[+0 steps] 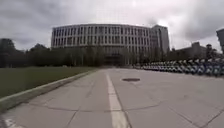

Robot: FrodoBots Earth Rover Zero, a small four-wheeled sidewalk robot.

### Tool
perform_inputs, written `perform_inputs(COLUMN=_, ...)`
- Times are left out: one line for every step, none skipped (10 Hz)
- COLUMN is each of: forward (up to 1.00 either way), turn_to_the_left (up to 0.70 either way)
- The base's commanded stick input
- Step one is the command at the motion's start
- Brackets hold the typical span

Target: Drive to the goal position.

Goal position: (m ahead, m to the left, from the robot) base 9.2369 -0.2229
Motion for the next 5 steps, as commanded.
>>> perform_inputs(forward=0.70, turn_to_the_left=0.00)
perform_inputs(forward=0.70, turn_to_the_left=0.00)
perform_inputs(forward=0.70, turn_to_the_left=0.00)
perform_inputs(forward=0.70, turn_to_the_left=0.03)
perform_inputs(forward=0.70, turn_to_the_left=0.31)
